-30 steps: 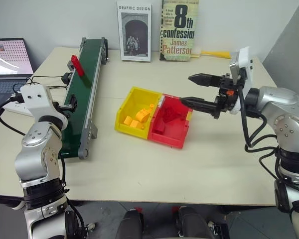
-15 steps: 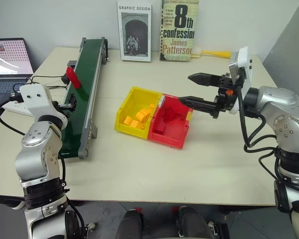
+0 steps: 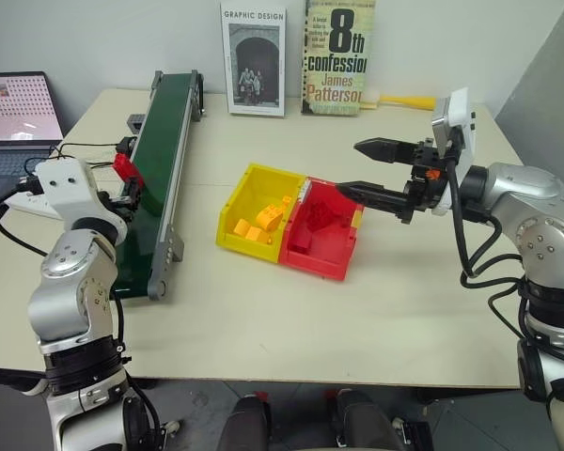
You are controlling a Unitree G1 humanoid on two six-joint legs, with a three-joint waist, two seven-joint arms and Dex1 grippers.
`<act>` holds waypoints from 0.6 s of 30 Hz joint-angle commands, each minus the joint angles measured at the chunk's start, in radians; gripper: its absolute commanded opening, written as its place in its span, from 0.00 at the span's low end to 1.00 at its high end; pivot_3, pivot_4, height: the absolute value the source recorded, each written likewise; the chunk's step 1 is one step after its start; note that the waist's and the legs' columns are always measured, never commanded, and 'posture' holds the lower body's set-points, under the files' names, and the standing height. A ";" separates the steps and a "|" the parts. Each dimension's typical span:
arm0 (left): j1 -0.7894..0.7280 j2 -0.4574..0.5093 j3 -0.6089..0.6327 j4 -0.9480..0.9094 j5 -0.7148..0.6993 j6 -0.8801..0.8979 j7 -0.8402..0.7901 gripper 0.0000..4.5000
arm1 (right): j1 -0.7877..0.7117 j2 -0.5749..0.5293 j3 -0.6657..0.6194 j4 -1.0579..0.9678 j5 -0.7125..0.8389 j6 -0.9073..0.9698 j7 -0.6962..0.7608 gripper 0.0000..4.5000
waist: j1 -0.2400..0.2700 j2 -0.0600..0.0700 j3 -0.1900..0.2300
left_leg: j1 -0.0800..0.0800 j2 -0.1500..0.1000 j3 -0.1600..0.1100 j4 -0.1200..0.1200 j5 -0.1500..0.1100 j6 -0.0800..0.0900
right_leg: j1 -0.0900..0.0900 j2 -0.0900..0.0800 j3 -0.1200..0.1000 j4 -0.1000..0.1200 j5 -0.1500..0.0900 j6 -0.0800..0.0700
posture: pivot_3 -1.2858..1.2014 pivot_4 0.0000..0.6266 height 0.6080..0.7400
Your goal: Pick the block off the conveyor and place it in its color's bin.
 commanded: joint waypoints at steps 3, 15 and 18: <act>0.009 0.006 0.026 -0.056 -0.016 0.010 0.011 0.47 | -0.031 -0.012 -0.025 -0.025 0.018 -0.002 -0.001 1.00 | 0.000 0.000 0.000 | 0.000 0.000 0.000 0.000 0.000 0.000 | 0.000 0.000 0.000 0.000 0.000 0.000 | 0.52 0.24 1.00; -0.005 0.008 0.025 -0.045 -0.041 0.030 0.005 0.12 | -0.043 -0.018 -0.027 -0.012 0.010 -0.004 0.001 1.00 | 0.000 0.000 0.000 | 0.000 0.000 0.000 0.000 0.000 0.000 | 0.000 0.000 0.000 0.000 0.000 0.000 | 0.52 0.24 1.00; -0.024 0.021 0.009 -0.048 -0.047 0.037 -0.011 0.12 | -0.041 -0.027 -0.028 -0.016 0.009 -0.001 0.001 1.00 | 0.000 0.000 0.000 | 0.000 0.000 0.000 0.000 0.000 0.000 | 0.000 0.000 0.000 0.000 0.000 0.000 | 0.52 0.24 1.00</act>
